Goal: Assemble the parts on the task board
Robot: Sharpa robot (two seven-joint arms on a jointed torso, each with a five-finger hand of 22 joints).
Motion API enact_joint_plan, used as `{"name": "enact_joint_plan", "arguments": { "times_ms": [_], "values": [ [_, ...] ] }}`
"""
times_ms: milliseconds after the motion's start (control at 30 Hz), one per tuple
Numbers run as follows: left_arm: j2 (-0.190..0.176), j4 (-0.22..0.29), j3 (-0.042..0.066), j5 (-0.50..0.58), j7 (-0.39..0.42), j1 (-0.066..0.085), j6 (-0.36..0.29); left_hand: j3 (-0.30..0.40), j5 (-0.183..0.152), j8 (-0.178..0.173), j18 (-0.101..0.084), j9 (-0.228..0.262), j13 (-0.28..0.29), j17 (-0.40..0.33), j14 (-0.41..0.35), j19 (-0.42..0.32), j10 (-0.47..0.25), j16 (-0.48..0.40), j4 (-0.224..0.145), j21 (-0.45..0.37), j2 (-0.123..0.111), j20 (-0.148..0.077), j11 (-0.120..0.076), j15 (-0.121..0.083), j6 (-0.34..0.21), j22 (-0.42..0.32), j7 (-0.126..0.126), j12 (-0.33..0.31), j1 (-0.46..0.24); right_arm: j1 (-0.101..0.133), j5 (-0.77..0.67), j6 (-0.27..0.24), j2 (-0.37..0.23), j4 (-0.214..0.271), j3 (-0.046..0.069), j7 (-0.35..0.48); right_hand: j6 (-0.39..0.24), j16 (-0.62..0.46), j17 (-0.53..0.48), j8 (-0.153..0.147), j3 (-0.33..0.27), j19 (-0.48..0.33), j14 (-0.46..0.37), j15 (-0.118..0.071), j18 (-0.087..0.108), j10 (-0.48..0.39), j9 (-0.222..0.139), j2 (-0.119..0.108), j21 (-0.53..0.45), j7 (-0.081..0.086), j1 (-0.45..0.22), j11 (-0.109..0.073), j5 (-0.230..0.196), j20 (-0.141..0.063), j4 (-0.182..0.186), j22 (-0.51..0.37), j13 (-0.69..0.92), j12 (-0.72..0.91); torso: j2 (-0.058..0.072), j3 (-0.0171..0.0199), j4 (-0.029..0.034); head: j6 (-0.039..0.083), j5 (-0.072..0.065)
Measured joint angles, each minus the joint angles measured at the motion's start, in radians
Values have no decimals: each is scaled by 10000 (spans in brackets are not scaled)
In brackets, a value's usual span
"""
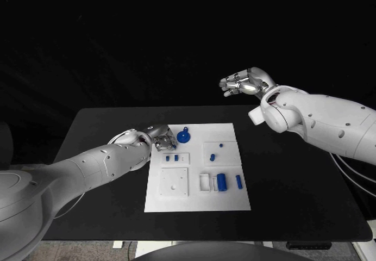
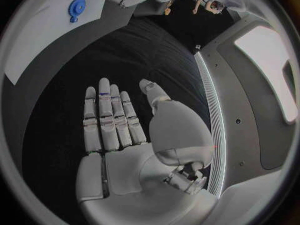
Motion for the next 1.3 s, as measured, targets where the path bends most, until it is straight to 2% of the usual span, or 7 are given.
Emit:
{"name": "enact_joint_plan", "arguments": {
  "times_ms": [467, 933, 1300],
  "values": [
    [-28, 38, -5, -18, 43, -9, -58, 29, -1, -3, -1, 3, 6, 8, -1, 0, -2, -1, 28, 40, -27, 0, 2, 1, -16, -1, -17, 32, 27, 0, 0, 1, -5, 5, 0, 0, 0, 0, 1, 0, 0, 0, 0, 0, 0, 0, 0, 0, 0, 0, 0, 0, 0, 0, 0, 0, 0, 0, -1, -6, 8, -8, 17],
    [-60, 31, -31, 356, 323, -56, -573, 29, -4, -41, -6, 4, 9, 6, -1, 0, -4, -4, 28, 40, 13, 0, 2, 2, -24, -3, -26, 40, -17, 0, 0, 1, -11, 12, 0, 2, 0, 0, 0, 0, 0, -38, 0, 0, 0, 0, 0, 0, 0, 0, 0, 0, 0, 38, 0, 0, 0, 0, 0, -6, 7, 13, 39],
    [-206, 180, 8, 677, 492, -56, -748, 59, 36, 1, -7, 4, 9, 5, 21, 0, -5, -4, 58, 39, 12, 0, 3, -21, -15, -4, -16, 40, -18, 0, 0, 3, -33, 13, 0, 4, 0, 0, -7, 0, 0, -38, 0, 0, 0, 0, 0, 0, 0, 0, 0, 0, 0, 38, 0, 0, 0, 0, -6, 0, 4, 12, 35]
  ]
}}
